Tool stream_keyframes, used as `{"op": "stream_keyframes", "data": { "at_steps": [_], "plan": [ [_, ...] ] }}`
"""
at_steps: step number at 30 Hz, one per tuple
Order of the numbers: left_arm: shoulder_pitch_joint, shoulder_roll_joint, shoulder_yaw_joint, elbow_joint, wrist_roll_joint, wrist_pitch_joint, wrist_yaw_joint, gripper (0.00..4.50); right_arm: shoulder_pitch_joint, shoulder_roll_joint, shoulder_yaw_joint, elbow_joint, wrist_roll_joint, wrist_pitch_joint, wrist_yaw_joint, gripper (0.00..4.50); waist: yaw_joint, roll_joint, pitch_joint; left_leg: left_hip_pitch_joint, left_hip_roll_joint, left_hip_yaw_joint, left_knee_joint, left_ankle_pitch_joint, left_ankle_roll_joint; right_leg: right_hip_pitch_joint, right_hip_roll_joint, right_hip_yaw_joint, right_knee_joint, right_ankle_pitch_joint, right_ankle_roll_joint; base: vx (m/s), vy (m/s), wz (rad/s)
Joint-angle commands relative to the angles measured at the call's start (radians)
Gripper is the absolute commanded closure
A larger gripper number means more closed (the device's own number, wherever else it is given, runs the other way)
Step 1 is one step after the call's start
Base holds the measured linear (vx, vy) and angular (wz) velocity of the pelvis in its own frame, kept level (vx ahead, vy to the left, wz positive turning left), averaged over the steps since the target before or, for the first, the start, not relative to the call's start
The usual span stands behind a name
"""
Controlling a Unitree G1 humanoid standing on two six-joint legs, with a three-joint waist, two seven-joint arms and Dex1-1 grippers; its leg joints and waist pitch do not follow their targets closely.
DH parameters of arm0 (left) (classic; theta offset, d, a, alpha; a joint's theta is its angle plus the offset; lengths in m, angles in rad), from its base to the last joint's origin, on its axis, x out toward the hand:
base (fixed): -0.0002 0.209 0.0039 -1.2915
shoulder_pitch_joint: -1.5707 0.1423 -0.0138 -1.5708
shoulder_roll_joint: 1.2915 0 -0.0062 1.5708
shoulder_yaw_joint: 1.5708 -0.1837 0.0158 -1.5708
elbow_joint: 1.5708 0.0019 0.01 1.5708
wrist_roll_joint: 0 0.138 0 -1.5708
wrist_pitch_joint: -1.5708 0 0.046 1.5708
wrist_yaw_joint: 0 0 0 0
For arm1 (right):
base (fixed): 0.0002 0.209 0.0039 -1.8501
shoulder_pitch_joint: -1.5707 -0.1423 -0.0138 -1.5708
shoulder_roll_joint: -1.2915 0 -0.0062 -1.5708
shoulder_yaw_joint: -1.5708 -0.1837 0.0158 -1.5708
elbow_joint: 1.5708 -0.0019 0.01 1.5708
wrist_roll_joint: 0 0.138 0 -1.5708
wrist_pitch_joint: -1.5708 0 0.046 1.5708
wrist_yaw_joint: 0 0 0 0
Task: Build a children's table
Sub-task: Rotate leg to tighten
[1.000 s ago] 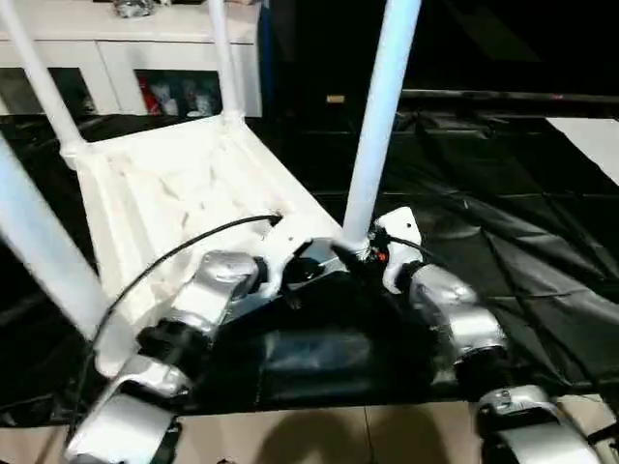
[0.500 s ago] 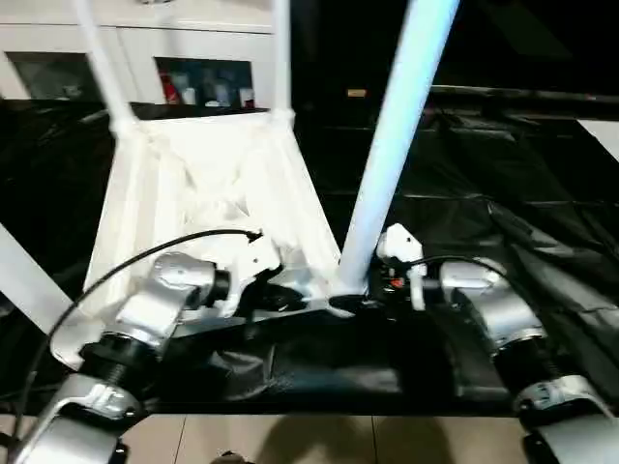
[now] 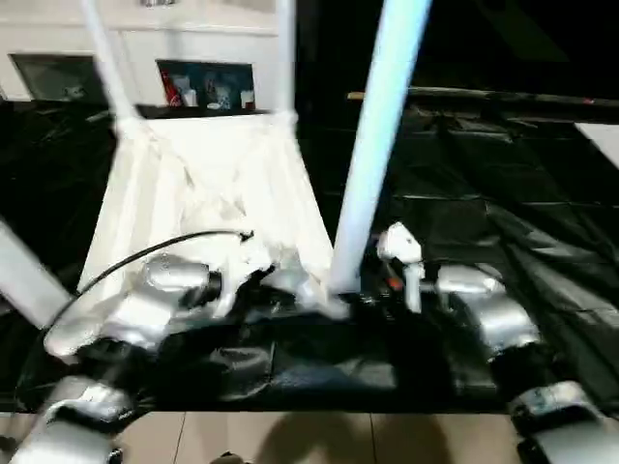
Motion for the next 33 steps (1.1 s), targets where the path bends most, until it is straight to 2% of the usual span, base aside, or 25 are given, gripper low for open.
{"op": "stream_keyframes", "data": {
  "at_steps": [1, 2, 3, 6, 7, 8, 9, 10, 11, 13, 15, 16, 17, 18, 19, 22, 23, 24, 25, 26, 27, 28, 30, 31, 33],
  "plan": [
    [-0.050, -0.073, 0.015, 0.031, 0.011, 0.011, 0.123, 4.50, 0.004, 0.058, 0.000, 0.063, -0.050, 0.042, -0.195, 1.81, -0.013, -0.007, -0.052, 0.022, 0.016, -0.009, -0.076, -0.340, -0.028, 0.032, -0.071, 0.034, -0.103, -0.522, -0.123, 0.000, 0.000, 0.00],
    [-0.065, -0.103, 0.015, 0.058, 0.021, 0.009, 0.170, 4.50, -0.001, 0.089, -0.016, 0.078, -0.050, 0.060, -0.273, 1.82, -0.018, -0.009, -0.056, 0.021, 0.015, -0.013, -0.077, -0.351, -0.032, 0.035, -0.074, 0.031, -0.107, -0.559, -0.102, 0.000, 0.000, 0.00],
    [-0.080, -0.133, 0.019, 0.083, 0.027, 0.010, 0.215, 4.50, -0.006, 0.118, -0.026, 0.090, -0.051, 0.068, -0.335, 1.82, -0.024, -0.004, -0.056, 0.018, 0.015, -0.015, -0.077, -0.348, -0.032, 0.035, -0.074, 0.033, -0.106, -0.554, -0.100, 0.000, 0.000, 0.00],
    [-0.111, -0.186, 0.025, 0.128, 0.031, 0.014, 0.287, 4.50, -0.014, 0.170, -0.031, 0.107, -0.056, 0.079, -0.424, 1.83, -0.032, -0.005, -0.055, 0.024, 0.011, -0.014, -0.074, -0.371, -0.023, 0.027, -0.070, 0.031, -0.115, -0.570, -0.093, 0.000, 0.000, 0.00],
    [-0.142, -0.232, 0.021, 0.174, 0.043, 0.001, 0.346, 4.50, -0.025, 0.229, -0.032, 0.122, -0.054, 0.084, -0.482, 1.83, -0.036, -0.004, -0.055, 0.019, 0.009, -0.014, -0.075, -0.368, -0.020, 0.028, -0.068, 0.030, -0.117, -0.573, -0.086, 0.000, 0.000, 0.00],
    [-0.152, -0.248, 0.020, 0.189, 0.045, -0.003, 0.358, 4.50, -0.031, 0.251, -0.027, 0.127, -0.058, 0.076, -0.498, 1.83, -0.036, 0.000, -0.058, 0.023, 0.008, -0.015, -0.074, -0.371, -0.021, 0.027, -0.069, 0.029, -0.119, -0.569, -0.085, 0.000, 0.000, 0.00],
    [-0.154, -0.252, 0.020, 0.191, 0.046, -0.005, 0.360, 4.50, -0.033, 0.254, -0.024, 0.129, -0.061, 0.070, -0.499, 1.83, -0.036, -0.002, -0.058, 0.022, 0.010, -0.015, -0.074, -0.371, -0.018, 0.028, -0.069, 0.029, -0.118, -0.558, -0.088, 0.000, 0.000, 0.00],
    [-0.158, -0.258, 0.020, 0.197, 0.047, -0.010, 0.364, 4.50, -0.036, 0.262, -0.019, 0.134, -0.067, 0.059, -0.501, 1.83, -0.037, -0.001, -0.058, 0.018, 0.011, -0.016, -0.077, -0.368, -0.011, 0.032, -0.069, 0.029, -0.116, -0.535, -0.095, 0.000, 0.000, 0.00],
    [-0.163, -0.264, 0.018, 0.202, 0.050, -0.018, 0.357, 4.50, -0.039, 0.266, -0.014, 0.132, -0.066, 0.031, -0.477, 1.83, -0.036, 0.003, -0.059, 0.019, 0.012, -0.015, -0.077, -0.370, -0.004, 0.031, -0.070, 0.030, -0.115, -0.515, -0.102, 0.000, 0.000, 0.00],
    [-0.167, -0.267, 0.015, 0.207, 0.055, -0.035, 0.335, 4.50, -0.041, 0.270, -0.017, 0.120, -0.049, 0.004, -0.432, 1.13, -0.037, 0.002, -0.060, 0.018, 0.012, -0.014, -0.077, -0.369, 0.002, 0.033, -0.069, 0.030, -0.114, -0.493, -0.112, 0.000, 0.000, 0.00],
    [-0.161, -0.255, 0.011, 0.198, 0.054, -0.041, 0.303, 4.50, -0.038, 0.254, -0.014, 0.103, -0.036, 0.005, -0.387, 1.11, -0.038, 0.003, -0.059, 0.015, 0.013, -0.014, -0.079, -0.371, 0.007, 0.035, -0.068, 0.031, -0.111, -0.473, -0.125, 0.000, 0.000, 0.00],
    [-0.159, -0.249, 0.010, 0.198, 0.054, -0.046, 0.288, 4.50, -0.037, 0.245, -0.011, 0.097, -0.037, 0.006, -0.369, 1.00, -0.038, 0.003, -0.059, 0.015, 0.013, -0.014, -0.079, -0.371, 0.007, 0.035, -0.068, 0.031, -0.111, -0.473, -0.125, 0.000, 0.000, 0.00],
    [-0.133, -0.209, -0.001, 0.158, 0.042, -0.056, 0.202, 4.50, -0.032, 0.186, 0.009, 0.073, -0.040, 0.004, -0.278, 0.84, -0.038, 0.001, -0.059, 0.016, 0.013, -0.014, -0.079, -0.369, 0.011, 0.037, -0.069, 0.031, -0.111, -0.473, -0.128, 0.000, 0.000, 0.00],
    [-0.132, -0.208, -0.001, 0.157, 0.041, -0.056, 0.200, 4.50, -0.032, 0.185, 0.009, 0.073, -0.040, 0.004, -0.276, 0.70, -0.036, 0.001, -0.061, 0.015, 0.014, -0.013, -0.078, -0.367, 0.015, 0.039, -0.069, 0.032, -0.111, -0.468, -0.129, 0.000, 0.000, 0.00],
    [-0.097, -0.164, -0.013, 0.103, 0.017, -0.074, 0.101, 4.50, -0.025, 0.124, 0.022, 0.045, -0.028, -0.003, -0.171, 0.70, -0.035, 0.001, -0.061, 0.012, 0.017, -0.013, -0.079, -0.353, 0.022, 0.042, -0.071, 0.034, -0.107, -0.442, -0.137, 0.000, 0.000, 0.00],
    [-0.073, -0.134, -0.020, 0.066, 0.000, -0.078, 0.039, 4.50, -0.023, 0.087, 0.023, 0.030, -0.015, -0.004, -0.108, 0.70, -0.034, 0.001, -0.064, 0.005, 0.019, -0.012, -0.079, -0.314, 0.032, 0.048, -0.073, 0.037, -0.098, -0.379, -0.158, 0.000, 0.000, 0.00],
    [-0.053, -0.106, -0.028, 0.035, -0.013, -0.078, -0.014, 4.50, -0.024, 0.054, 0.024, 0.021, -0.007, -0.007, -0.053, 0.70, -0.031, 0.001, -0.066, 0.012, 0.023, -0.009, -0.076, -0.301, 0.033, 0.045, -0.072, 0.038, -0.093, -0.340, -0.183, 0.000, 0.000, 0.00],
    [-0.038, -0.083, -0.032, 0.013, -0.023, -0.079, -0.054, 4.50, -0.024, 0.027, 0.027, 0.015, -0.001, -0.012, -0.003, 0.70, -0.032, 0.002, -0.067, 0.010, 0.022, -0.008, -0.074, -0.287, 0.038, 0.047, -0.071, 0.038, -0.090, -0.316, -0.193, 0.000, 0.000, 0.00],
    [-0.027, -0.067, -0.032, -0.003, -0.032, -0.077, -0.083, 4.50, -0.023, 0.007, 0.030, 0.008, 0.005, -0.013, 0.037, 0.70, -0.027, 0.005, -0.072, 0.008, 0.023, -0.007, -0.073, -0.253, 0.046, 0.052, -0.072, 0.038, -0.082, -0.253, -0.212, 0.053, -0.009, 0.03],
    [-0.026, -0.065, -0.032, -0.005, -0.034, -0.077, -0.087, 4.50, -0.023, 0.004, 0.030, 0.007, 0.006, -0.013, 0.044, 0.70, -0.028, 0.004, -0.073, 0.008, 0.025, -0.004, -0.071, -0.233, 0.052, 0.052, -0.068, 0.038, -0.079, -0.214, -0.222, 0.053, -0.009, 0.03],
    [-0.010, -0.034, -0.027, -0.033, -0.046, -0.067, -0.129, 4.50, -0.019, -0.036, 0.036, -0.018, 0.020, -0.004, 0.127, 0.70, -0.019, 0.008, -0.073, 0.011, 0.025, 0.000, -0.069, -0.201, 0.063, 0.049, -0.064, 0.037, -0.073, -0.151, -0.242, 0.050, -0.009, 0.04],
    [-0.005, -0.023, -0.026, -0.041, -0.050, -0.065, -0.147, 4.50, -0.019, -0.050, 0.036, -0.025, 0.026, 0.004, 0.157, 0.70, -0.007, 0.003, -0.076, 0.006, 0.026, 0.002, -0.066, -0.155, 0.078, 0.058, -0.062, 0.034, -0.060, -0.074, -0.256, 0.000, 0.000, 0.00],
    [0.008, 0.010, -0.027, -0.066, -0.057, -0.055, -0.196, 4.50, -0.020, -0.080, 0.039, -0.039, 0.034, 0.015, 0.222, 0.70, -0.002, 0.004, -0.079, 0.005, 0.026, 0.001, -0.065, -0.136, 0.087, 0.060, -0.063, 0.032, -0.054, -0.044, -0.259, 0.000, 0.000, 0.00],
    [0.015, 0.026, -0.028, -0.077, -0.059, -0.054, -0.217, 4.50, -0.020, -0.094, 0.043, -0.045, 0.035, 0.017, 0.249, 0.70, 0.002, 0.005, -0.077, 0.007, 0.027, 0.004, -0.063, -0.128, 0.094, 0.056, -0.063, 0.033, -0.056, -0.041, -0.262, 0.000, 0.000, 0.00],
    [0.024, 0.046, -0.028, -0.088, -0.058, -0.055, -0.241, 4.50, -0.019, -0.113, 0.054, -0.051, 0.031, 0.020, 0.286, 0.70, 0.007, 0.002, -0.076, 0.007, 0.028, 0.005, -0.063, -0.139, 0.091, 0.056, -0.064, 0.033, -0.057, -0.062, -0.261, 0.000, 0.000, 0.00]
  ]
}}
